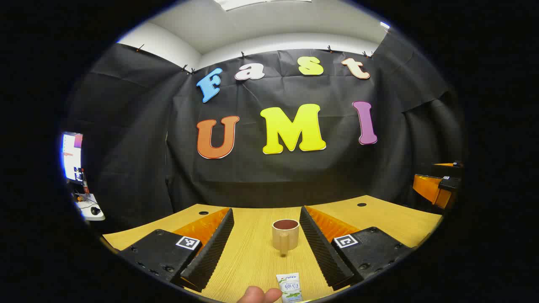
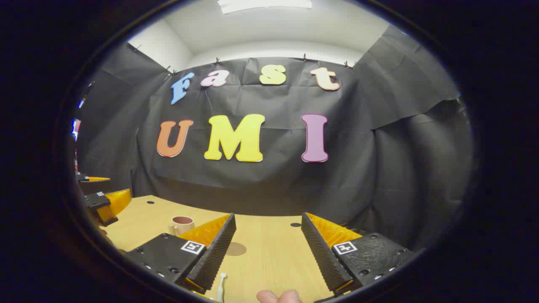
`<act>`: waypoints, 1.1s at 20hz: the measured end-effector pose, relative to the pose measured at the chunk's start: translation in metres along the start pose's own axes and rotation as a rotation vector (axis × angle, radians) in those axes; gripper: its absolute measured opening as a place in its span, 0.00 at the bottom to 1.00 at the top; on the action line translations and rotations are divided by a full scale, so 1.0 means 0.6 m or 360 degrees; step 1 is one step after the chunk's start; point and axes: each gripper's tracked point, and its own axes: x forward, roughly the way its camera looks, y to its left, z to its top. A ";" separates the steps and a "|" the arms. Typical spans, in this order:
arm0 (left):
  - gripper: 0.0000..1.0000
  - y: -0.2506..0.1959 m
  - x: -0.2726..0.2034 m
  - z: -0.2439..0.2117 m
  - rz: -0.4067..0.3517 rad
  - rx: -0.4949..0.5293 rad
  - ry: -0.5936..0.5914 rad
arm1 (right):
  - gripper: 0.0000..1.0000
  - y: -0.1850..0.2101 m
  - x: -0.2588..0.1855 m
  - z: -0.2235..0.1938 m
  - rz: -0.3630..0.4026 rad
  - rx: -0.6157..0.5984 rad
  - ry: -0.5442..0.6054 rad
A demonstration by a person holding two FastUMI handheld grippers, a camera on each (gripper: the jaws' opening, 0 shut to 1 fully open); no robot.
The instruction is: Put the toothbrush and toothpaste on the desktop into the cup, then pick up the cup and place it on the coaster on the desktop.
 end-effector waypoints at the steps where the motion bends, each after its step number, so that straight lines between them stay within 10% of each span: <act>1: 0.99 0.002 0.001 -0.001 0.0011 0.0002 0.0005 | 0.95 0.002 0.001 0.001 0.0000 0.0001 -0.0006; 22: 0.99 -0.008 -0.001 -0.003 -0.0012 -0.0026 0.0015 | 0.94 0.011 -0.009 -0.010 0.0031 0.0001 0.0009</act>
